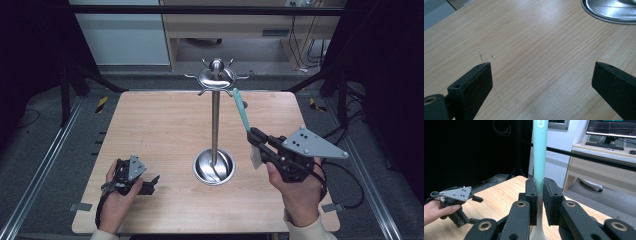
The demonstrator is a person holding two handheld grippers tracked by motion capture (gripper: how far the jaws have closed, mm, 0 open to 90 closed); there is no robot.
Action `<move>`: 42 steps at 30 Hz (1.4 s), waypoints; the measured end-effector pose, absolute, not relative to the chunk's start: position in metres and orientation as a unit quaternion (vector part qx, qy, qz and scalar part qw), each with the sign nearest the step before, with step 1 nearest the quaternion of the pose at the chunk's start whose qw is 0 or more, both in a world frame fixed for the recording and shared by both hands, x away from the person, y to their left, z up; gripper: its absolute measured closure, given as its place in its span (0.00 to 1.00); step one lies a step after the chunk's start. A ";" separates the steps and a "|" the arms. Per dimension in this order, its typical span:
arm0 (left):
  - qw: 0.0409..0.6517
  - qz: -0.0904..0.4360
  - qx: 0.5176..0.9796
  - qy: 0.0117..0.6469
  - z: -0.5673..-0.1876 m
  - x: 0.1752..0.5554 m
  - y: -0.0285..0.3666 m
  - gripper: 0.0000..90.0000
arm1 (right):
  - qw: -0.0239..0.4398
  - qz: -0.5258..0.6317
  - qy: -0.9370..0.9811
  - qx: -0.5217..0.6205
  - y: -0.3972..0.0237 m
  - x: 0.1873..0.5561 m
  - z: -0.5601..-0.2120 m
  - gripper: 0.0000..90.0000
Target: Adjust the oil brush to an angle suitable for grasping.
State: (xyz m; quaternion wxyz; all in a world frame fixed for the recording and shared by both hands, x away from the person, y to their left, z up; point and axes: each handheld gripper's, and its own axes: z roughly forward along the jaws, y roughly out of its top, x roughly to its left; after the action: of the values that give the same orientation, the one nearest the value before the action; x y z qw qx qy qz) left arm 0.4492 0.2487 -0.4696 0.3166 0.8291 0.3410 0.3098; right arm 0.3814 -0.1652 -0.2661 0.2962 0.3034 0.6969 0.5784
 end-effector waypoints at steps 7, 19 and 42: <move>0.317 0.309 0.829 0.341 -0.470 0.449 0.249 0.03 | 0.296 0.576 0.700 0.302 -0.165 0.379 -0.266 0.92; 0.316 0.310 0.830 0.340 -0.470 0.449 0.248 0.03 | 0.298 0.564 0.708 0.304 -0.162 0.379 -0.269 0.92; 0.315 0.309 0.831 0.338 -0.470 0.449 0.247 0.03 | 0.292 0.573 0.698 0.317 -0.147 0.396 -0.283 0.92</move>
State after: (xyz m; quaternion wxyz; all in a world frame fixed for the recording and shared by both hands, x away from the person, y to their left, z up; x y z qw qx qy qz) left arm 0.4494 0.2473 -0.4704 0.3148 0.8312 0.3381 0.3093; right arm 0.3958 -0.1471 -0.2832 0.2918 0.3169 0.6976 0.5725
